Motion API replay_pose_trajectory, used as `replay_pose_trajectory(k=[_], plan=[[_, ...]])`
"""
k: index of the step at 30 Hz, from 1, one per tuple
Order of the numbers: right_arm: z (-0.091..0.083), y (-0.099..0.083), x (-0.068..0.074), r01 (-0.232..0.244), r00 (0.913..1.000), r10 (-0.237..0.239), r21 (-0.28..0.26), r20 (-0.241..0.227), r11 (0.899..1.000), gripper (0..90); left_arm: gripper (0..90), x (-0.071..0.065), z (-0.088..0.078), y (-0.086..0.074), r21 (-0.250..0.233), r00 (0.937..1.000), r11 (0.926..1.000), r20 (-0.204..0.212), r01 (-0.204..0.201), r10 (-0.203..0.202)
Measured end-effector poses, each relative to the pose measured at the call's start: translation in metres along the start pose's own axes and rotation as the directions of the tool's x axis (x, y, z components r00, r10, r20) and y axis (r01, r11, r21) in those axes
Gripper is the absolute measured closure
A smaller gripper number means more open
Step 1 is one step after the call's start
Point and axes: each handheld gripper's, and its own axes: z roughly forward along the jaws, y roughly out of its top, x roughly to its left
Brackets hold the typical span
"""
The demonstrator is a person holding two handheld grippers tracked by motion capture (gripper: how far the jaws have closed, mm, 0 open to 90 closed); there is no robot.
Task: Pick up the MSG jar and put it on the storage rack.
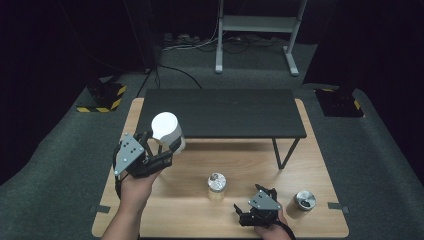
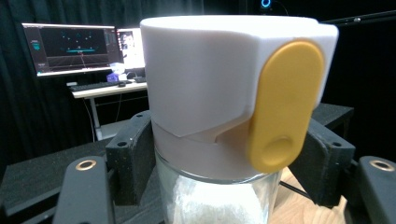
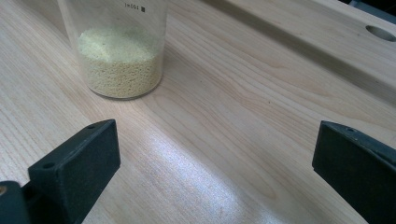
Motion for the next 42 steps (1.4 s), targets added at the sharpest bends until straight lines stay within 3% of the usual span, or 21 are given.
replay_pose_trajectory(k=[19, 42], plan=[[0.000, 0.000, 0.000, 0.002, 1.0000, -0.002, 0.000, -0.002, 1.000, 0.3, 30.4, 0.007, 0.028, 0.010, -0.009, 0.9998, 1.0000, -0.017, 0.001, -0.001], [0.000, 0.000, 0.000, 0.005, 1.0000, -0.005, -0.001, -0.006, 1.000, 0.3, 30.4, 0.011, 0.061, 0.012, 0.002, 0.9991, 0.9999, -0.041, 0.011, -0.011]])
